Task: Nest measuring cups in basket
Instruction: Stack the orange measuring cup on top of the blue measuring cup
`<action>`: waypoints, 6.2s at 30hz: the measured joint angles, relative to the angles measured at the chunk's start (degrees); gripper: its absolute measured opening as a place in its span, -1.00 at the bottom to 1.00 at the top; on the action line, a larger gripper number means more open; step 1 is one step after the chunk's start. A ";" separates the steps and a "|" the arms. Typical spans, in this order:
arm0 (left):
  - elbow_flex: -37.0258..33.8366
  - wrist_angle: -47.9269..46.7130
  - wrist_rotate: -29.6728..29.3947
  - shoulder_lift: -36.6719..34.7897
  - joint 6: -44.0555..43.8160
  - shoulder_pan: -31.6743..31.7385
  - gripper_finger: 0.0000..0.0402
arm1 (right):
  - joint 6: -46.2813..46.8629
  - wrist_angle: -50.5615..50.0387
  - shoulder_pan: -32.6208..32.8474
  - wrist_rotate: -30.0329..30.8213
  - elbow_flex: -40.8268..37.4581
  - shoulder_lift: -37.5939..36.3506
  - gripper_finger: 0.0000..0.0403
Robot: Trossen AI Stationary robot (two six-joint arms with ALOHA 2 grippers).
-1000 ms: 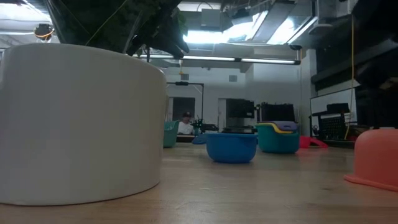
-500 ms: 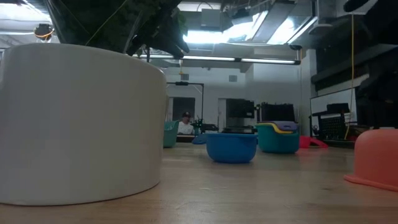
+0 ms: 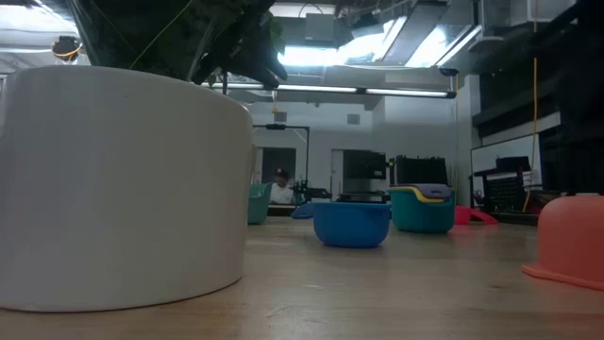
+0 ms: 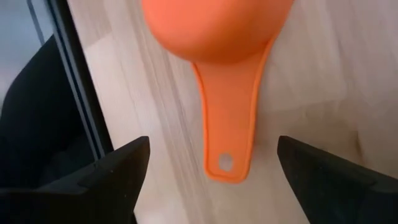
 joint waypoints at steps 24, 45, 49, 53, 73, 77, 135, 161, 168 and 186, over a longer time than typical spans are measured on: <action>0.00 -0.02 0.00 0.00 -0.01 0.00 -0.66 | 3.53 0.36 7.52 9.97 0.13 1.86 0.77; 0.00 -0.02 -0.02 0.00 0.00 0.01 -0.66 | 1.65 -0.73 8.73 13.35 0.07 3.52 0.26; 0.00 -0.02 0.00 0.00 -0.01 0.00 -0.66 | 0.42 -1.05 8.73 13.50 0.00 3.54 0.12; 0.00 -0.02 -0.01 0.00 -0.01 0.00 -0.66 | 0.66 -1.13 8.71 13.70 -0.02 3.54 0.04; 0.00 -0.02 0.00 0.00 -0.01 0.00 -0.66 | 1.06 -1.21 8.67 13.79 -0.04 3.58 -0.21; 0.00 -0.02 -0.01 0.00 0.02 0.00 -0.66 | 1.76 -1.12 8.67 13.77 -0.05 3.58 -0.21; 0.07 18.30 16.31 5.31 2.85 -5.86 -0.66 | 2.22 -0.12 8.45 15.11 -0.09 3.63 -0.99; 0.02 45.79 18.19 25.03 2.36 -15.41 -0.60 | 2.02 -0.23 5.82 23.38 -0.11 3.63 -0.99; 0.02 38.76 18.05 25.00 -2.34 -13.89 -0.35 | 2.18 0.23 5.72 24.70 -0.08 4.45 -1.00; 0.02 26.96 31.20 25.00 -21.94 -11.57 -0.32 | 1.87 5.52 4.15 26.66 0.07 7.95 -1.00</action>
